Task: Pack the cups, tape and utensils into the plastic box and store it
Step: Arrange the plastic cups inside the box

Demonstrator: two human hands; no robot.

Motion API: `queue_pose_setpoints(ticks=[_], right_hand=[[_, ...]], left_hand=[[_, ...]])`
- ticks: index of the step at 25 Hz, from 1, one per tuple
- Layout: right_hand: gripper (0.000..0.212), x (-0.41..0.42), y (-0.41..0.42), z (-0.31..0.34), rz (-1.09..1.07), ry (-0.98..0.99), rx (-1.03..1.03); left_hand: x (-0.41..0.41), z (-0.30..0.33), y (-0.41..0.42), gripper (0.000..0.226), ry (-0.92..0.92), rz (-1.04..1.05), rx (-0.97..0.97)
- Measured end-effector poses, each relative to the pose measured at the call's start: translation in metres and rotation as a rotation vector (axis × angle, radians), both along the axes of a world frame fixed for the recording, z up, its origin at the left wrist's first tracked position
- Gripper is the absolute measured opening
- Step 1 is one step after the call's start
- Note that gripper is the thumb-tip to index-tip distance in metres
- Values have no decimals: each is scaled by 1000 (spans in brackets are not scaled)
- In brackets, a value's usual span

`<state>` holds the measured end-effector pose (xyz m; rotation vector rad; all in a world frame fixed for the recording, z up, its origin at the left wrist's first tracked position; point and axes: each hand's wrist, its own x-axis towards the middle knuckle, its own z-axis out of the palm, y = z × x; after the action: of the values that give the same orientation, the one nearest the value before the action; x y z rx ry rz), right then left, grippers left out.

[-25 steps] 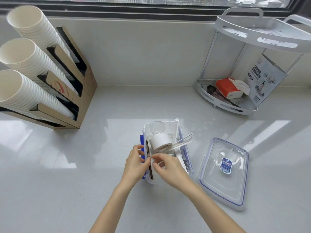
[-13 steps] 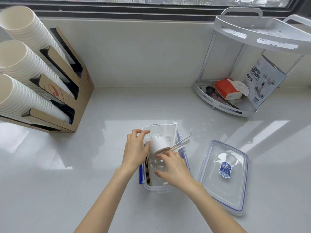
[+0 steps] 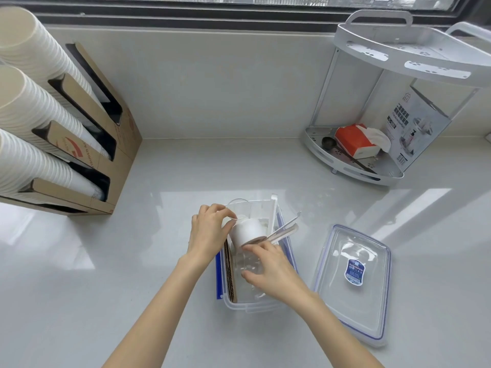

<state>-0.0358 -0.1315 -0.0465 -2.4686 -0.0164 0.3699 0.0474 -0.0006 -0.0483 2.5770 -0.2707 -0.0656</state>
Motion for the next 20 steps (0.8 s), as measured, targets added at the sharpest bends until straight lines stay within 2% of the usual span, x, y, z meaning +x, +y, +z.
queue_pose_setpoints(ticks=[6, 9, 12, 16, 20], right_hand=[[39, -3, -19, 28, -131, 33, 423], [27, -3, -30, 47, -214, -10, 678], [32, -2, -36, 64, -272, -101, 875], [34, 0, -29, 73, -242, -148, 978], [36, -2, -17, 65, -229, -76, 1054]], left_hand=[[-11, 20, 10, 15, -91, 61, -340], [-23, 27, 12, 11, -108, 66, -414], [-40, 27, 13, 6, -61, 11, -461], [-61, 27, 11, 24, -14, -75, -491], [-71, 31, 7, 32, 73, -90, -572]])
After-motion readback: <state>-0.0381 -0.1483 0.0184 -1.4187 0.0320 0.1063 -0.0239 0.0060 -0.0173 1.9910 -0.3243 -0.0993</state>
